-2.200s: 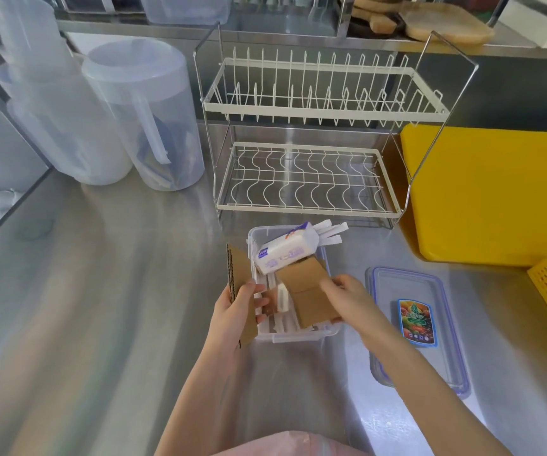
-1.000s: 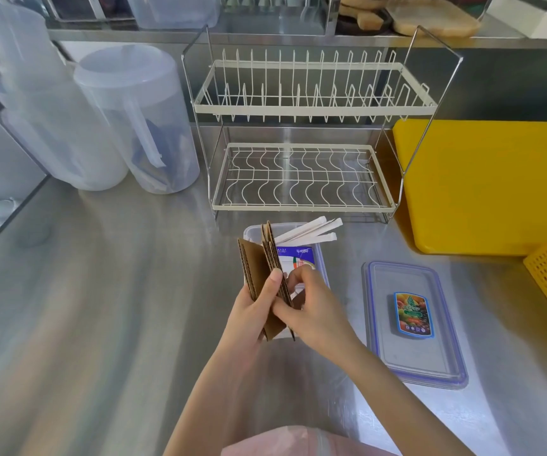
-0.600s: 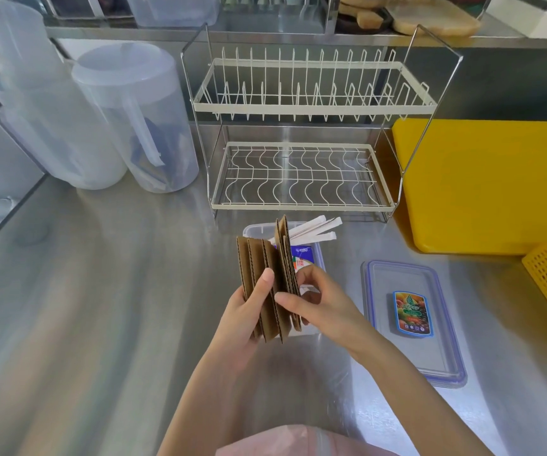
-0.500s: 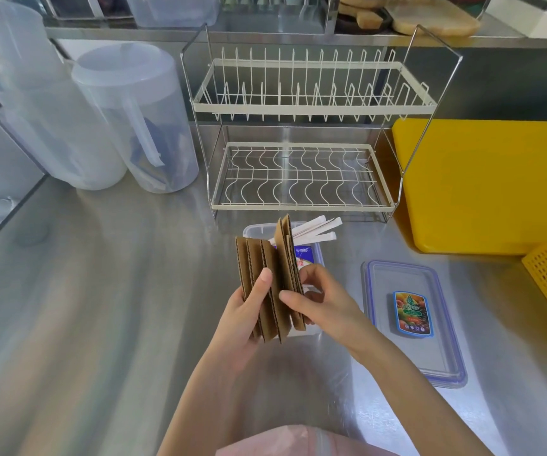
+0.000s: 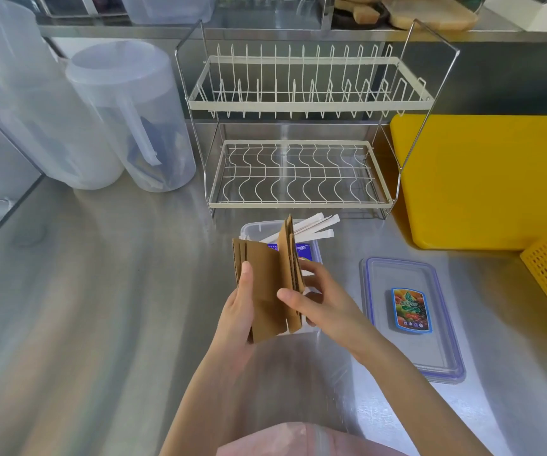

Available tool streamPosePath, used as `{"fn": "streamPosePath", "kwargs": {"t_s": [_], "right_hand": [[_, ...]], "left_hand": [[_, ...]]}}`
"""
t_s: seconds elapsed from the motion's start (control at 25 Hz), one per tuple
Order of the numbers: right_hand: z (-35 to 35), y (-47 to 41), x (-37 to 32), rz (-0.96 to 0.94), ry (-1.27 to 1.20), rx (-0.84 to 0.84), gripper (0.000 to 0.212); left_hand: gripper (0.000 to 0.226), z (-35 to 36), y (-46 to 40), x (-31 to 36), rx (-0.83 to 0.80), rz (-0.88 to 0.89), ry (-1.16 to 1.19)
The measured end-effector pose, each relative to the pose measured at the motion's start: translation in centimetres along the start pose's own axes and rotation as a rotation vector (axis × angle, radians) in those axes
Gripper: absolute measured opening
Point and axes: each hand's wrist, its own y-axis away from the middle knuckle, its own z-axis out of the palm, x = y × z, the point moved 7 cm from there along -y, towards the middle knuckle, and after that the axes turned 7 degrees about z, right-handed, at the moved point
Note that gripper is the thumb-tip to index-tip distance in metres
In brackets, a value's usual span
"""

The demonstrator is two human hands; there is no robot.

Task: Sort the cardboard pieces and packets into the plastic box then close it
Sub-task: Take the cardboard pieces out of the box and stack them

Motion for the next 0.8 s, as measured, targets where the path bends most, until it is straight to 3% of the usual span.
{"fn": "streamPosePath", "kwargs": {"t_s": [0.16,0.32,0.56,0.8], "right_hand": [[1.3,0.1,-0.4,-0.113,0.378,0.087,0.06],[1.7,0.3,-0.5,-0.166,0.569,0.087,0.068],[-0.6,-0.1,-0.4,-0.142,0.189,0.235,0.029],[-2.3,-0.5,0.4,-0.07,-0.045,0.29,0.043]], "left_hand": [[0.061,1.0,0.3,0.2,-0.063,0.025,-0.029],[0.032,0.3,0.2,0.1,-0.042,-0.017,0.093],[0.024,-0.1,0.5,-0.1,-0.021,-0.045,0.178],[0.029,0.3,0.6,0.1,-0.039,-0.027,0.208]]}}
